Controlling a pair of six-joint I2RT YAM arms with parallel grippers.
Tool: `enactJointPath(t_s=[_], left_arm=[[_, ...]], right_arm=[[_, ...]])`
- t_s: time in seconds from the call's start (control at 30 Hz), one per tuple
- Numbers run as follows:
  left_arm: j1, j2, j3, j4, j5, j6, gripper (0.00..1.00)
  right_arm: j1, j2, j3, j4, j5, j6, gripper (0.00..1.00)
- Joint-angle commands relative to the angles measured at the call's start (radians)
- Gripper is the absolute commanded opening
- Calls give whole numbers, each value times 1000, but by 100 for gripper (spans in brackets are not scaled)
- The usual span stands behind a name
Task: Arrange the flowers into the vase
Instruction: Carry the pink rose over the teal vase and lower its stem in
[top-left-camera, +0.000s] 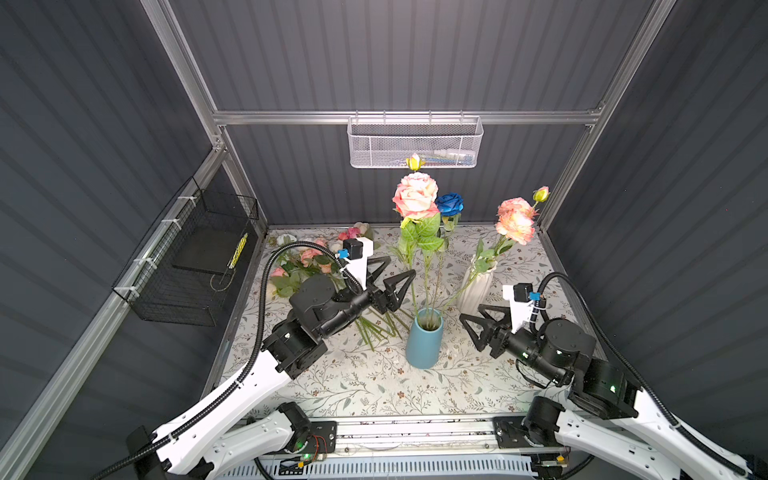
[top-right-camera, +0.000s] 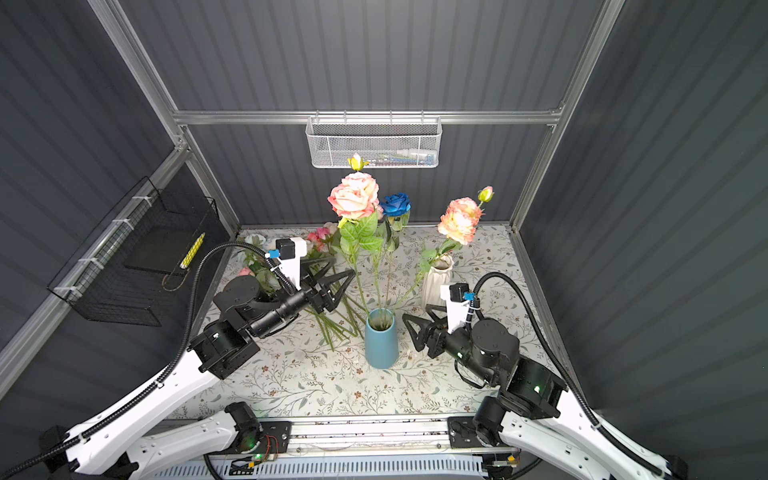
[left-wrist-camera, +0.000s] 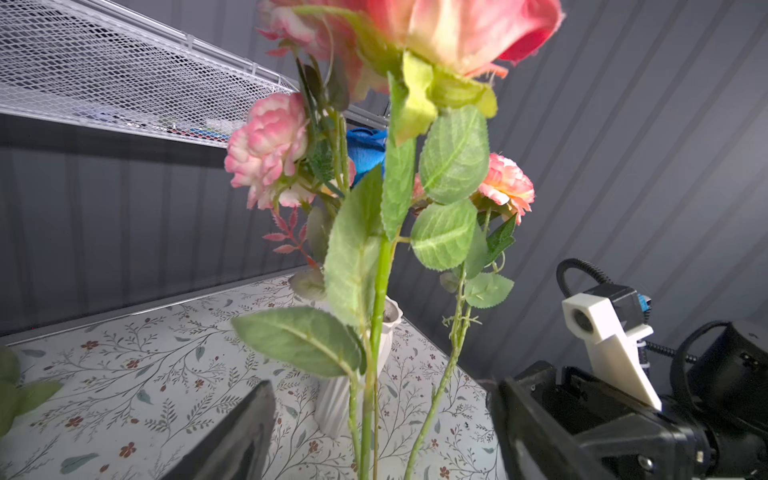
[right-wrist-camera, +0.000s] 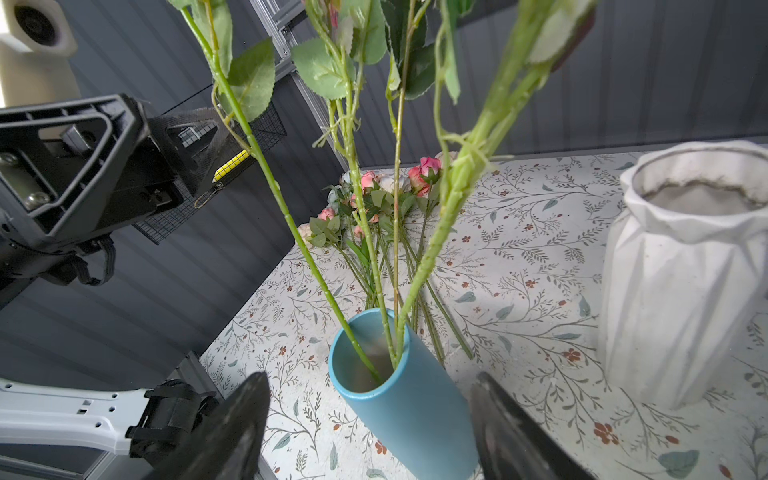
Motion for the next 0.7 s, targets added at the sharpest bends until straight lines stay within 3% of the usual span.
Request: enactJointPath(t_s=[0.0, 0.23, 0.4, 0.57, 0.67], left_arm=[[-4, -35, -8, -64, -38, 1, 86], [-4, 59, 23, -47, 66, 16, 87], [-4, 117, 46, -46, 28, 49, 61], [-4, 136, 45, -34, 63, 42, 28], [-5, 138, 30, -22, 80, 29, 13]], right_arm=[[-3, -10, -14, 9, 15, 0, 78], [-3, 3, -13, 17, 11, -2, 78], [-3, 2, -4, 6, 5, -2, 78], [-3, -18, -3, -9, 16, -2, 78], [-3, -18, -2, -14, 19, -7, 78]])
